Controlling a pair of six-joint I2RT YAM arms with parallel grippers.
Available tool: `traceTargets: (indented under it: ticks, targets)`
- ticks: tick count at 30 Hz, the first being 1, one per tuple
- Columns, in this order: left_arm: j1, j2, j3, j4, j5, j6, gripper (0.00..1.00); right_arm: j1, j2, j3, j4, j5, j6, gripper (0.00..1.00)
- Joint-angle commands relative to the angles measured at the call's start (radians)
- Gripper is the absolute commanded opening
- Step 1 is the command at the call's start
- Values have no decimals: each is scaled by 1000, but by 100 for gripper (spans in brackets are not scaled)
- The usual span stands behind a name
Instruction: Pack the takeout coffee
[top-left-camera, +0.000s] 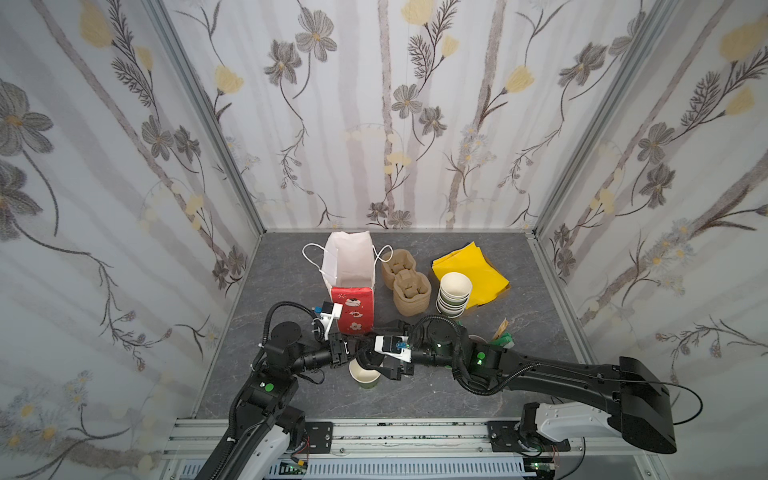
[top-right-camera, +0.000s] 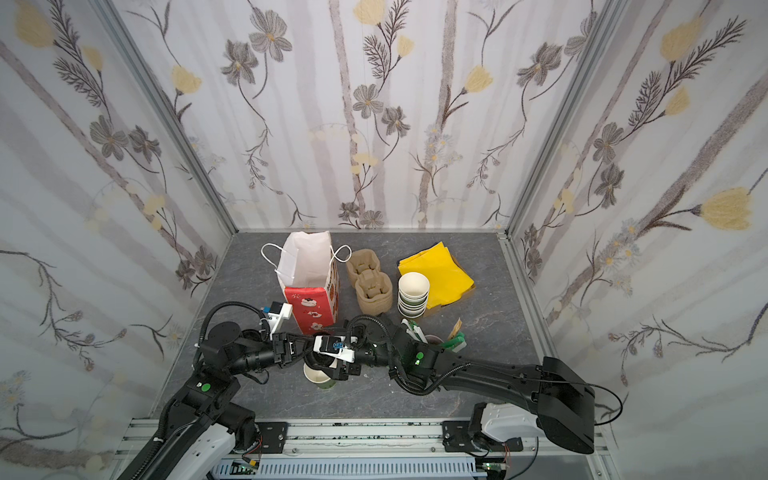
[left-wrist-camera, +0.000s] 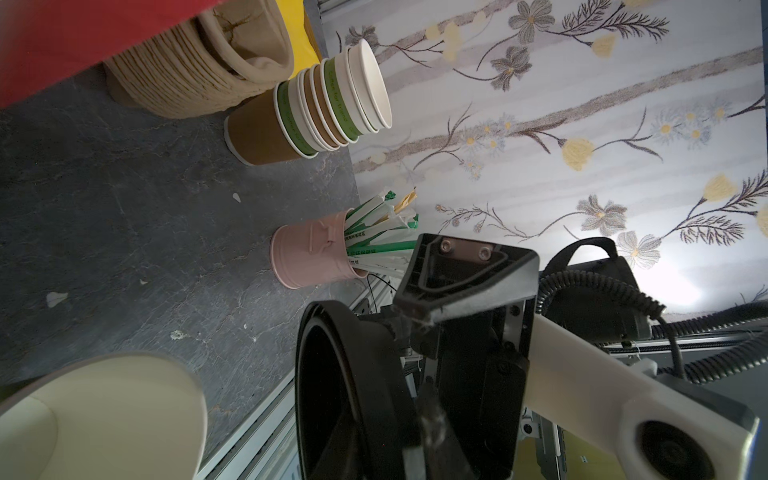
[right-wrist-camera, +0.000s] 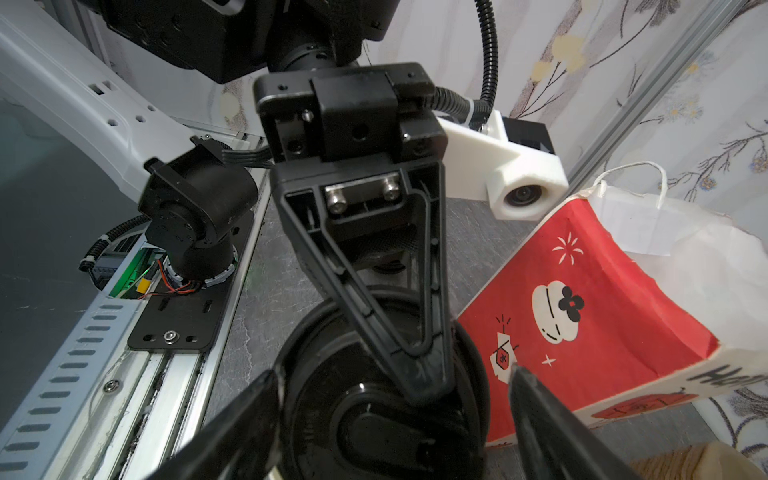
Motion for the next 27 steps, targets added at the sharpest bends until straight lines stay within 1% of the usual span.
traceTargets:
  ticks: [1,5,11,17,21,27]
  targets:
    - [1,-3,-2,46,26,-13,20,3,14,17,36,-6,-28,86]
    - [1,-5,-3,49,29,-15,20,3,23,23,24,-26,-28,85]
    - [1,-11,-6,52,31,-19,20,2,18,15,3,-40,-30,80]
    - [0,-13,-8,53,34,-21,20,4,4,-2,1,-32,-43,80]
    - [1,-13,-8,56,38,-21,20,4,8,-1,4,-20,-61,84]
    - [1,-14,-8,58,43,-21,20,4,28,11,-5,-20,-73,81]
